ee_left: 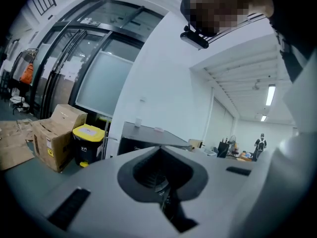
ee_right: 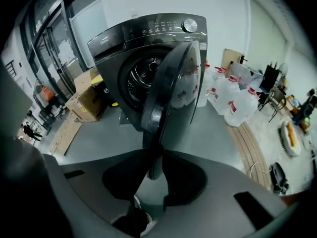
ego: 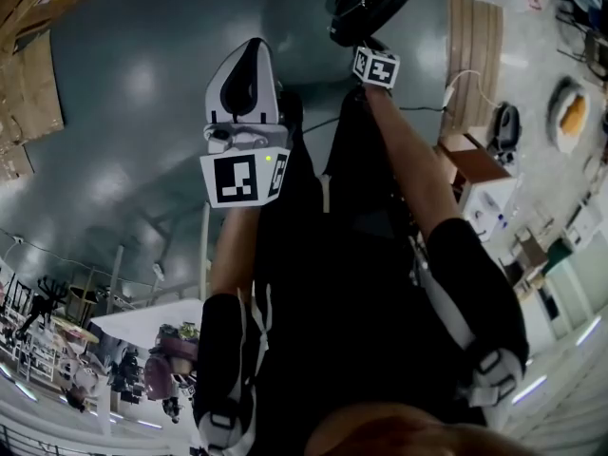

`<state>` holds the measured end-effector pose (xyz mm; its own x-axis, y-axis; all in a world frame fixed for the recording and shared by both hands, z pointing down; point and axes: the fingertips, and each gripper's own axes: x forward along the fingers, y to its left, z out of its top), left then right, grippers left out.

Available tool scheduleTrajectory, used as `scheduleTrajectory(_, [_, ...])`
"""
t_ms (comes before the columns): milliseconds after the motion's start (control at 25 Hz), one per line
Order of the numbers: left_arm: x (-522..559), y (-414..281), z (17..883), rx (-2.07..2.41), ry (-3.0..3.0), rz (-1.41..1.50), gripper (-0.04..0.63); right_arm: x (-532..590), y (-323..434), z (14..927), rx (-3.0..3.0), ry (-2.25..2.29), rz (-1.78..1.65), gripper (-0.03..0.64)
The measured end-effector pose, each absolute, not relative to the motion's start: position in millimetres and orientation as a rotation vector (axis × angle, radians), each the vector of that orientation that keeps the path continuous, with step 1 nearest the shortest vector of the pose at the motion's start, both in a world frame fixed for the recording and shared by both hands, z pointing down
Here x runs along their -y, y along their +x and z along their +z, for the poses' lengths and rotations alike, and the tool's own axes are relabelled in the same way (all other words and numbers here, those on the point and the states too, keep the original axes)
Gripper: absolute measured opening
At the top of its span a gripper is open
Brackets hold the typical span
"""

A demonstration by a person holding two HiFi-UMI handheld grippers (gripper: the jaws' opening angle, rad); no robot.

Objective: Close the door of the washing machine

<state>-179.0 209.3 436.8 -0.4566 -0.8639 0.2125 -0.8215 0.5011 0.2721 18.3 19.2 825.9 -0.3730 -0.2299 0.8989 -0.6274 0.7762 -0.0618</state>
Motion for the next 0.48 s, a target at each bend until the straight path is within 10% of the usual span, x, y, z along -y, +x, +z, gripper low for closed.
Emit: scheduleTrajectory(480, [-223,-223,451,2.407,1.401,-0.204,0.002,-39,-44,823,1.973,0.743,0.592,0.091])
